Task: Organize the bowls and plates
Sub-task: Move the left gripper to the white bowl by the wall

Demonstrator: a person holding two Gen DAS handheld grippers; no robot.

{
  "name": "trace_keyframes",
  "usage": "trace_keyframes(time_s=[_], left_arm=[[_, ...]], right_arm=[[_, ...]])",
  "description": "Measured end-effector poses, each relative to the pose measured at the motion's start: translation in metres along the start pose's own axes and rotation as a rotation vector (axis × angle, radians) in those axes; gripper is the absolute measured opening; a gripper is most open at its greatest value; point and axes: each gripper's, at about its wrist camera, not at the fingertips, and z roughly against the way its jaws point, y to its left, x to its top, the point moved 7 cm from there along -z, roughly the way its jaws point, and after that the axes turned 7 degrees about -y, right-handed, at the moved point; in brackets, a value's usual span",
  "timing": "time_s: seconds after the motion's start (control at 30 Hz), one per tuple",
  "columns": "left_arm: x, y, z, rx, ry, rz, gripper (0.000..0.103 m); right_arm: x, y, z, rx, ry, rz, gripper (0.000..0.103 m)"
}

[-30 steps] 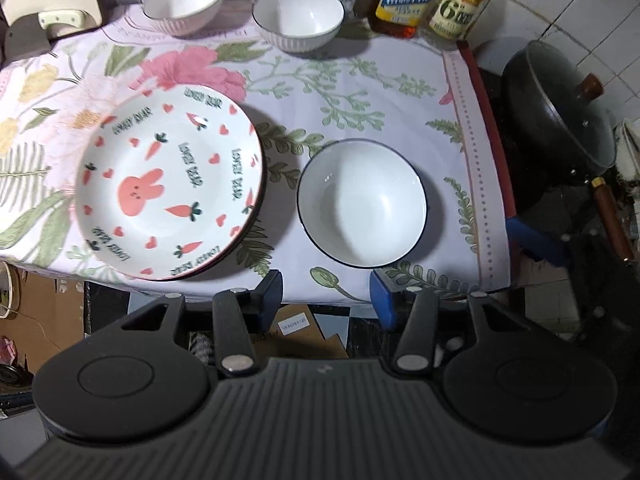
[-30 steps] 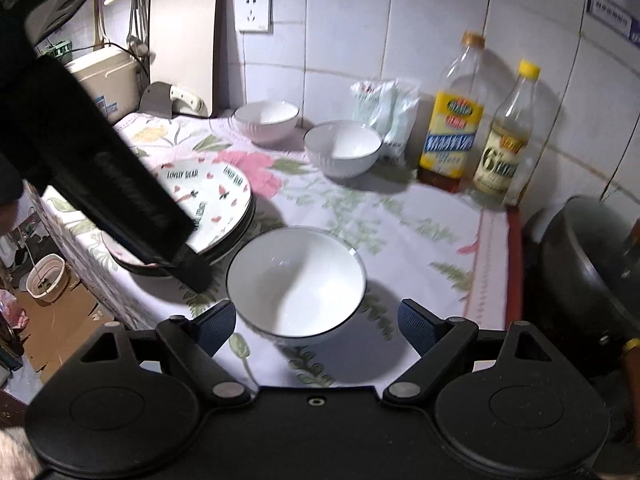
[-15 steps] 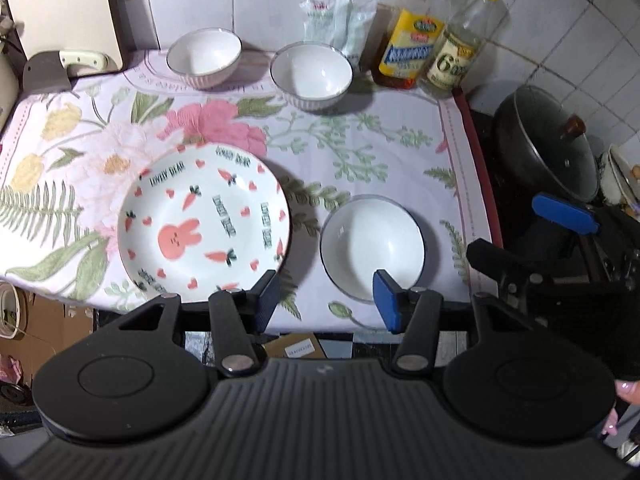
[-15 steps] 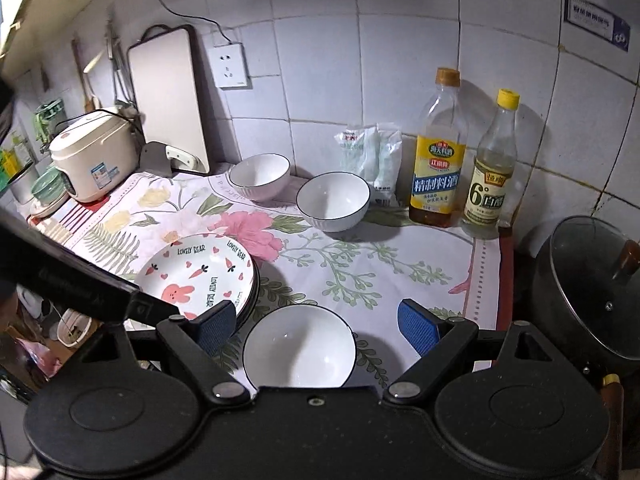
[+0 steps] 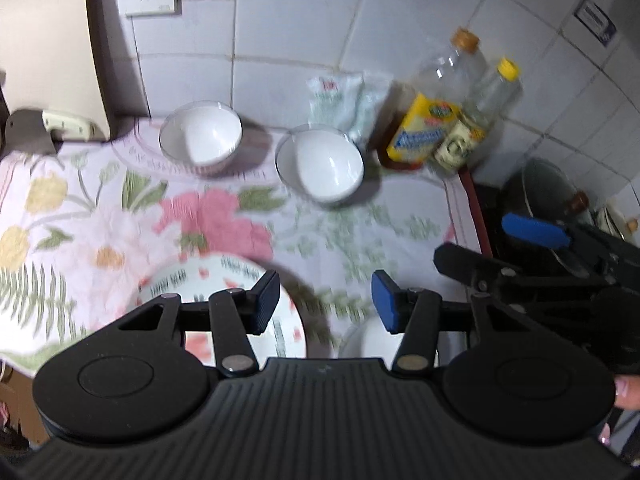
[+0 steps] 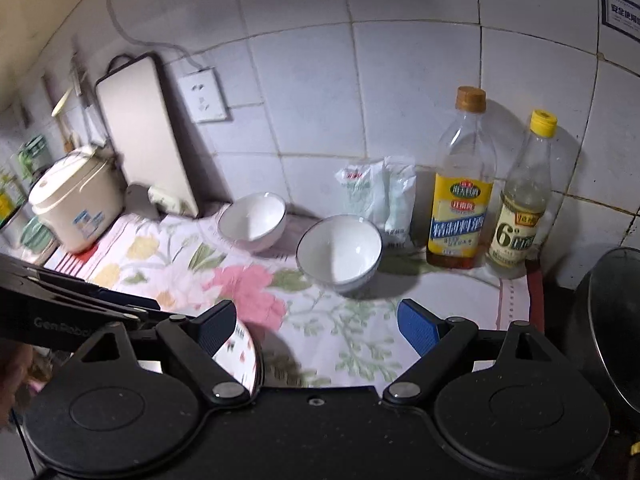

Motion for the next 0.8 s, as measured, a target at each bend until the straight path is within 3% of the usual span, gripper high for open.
trace_keyframes(time_s=[0.17,0.4,0.57,0.8], left_arm=[[0.025,0.021,-0.027,-0.002,-0.044,0.030,0.050],[0.037,0.045,-0.088,0.034,-0.045,0.055,0.050],[0.042,0.053,-0.135,0.017,-0.035,0.092,0.049],[0.042,0.051,-0.189,0.006,-0.026,0.132,0.047]], right_arm=[[0.015,-0.008,-0.027,-0.008,-0.014,-0.061,0.090],[0.017,-0.034,-0.087,-0.043,0.010,-0.130,0.085],[0.007,-0.053,-0.134,-0.053,0.063,-0.181,0.066],[-0.015,-0.072,-0.187,-0.077,0.132,-0.254,0.055]])
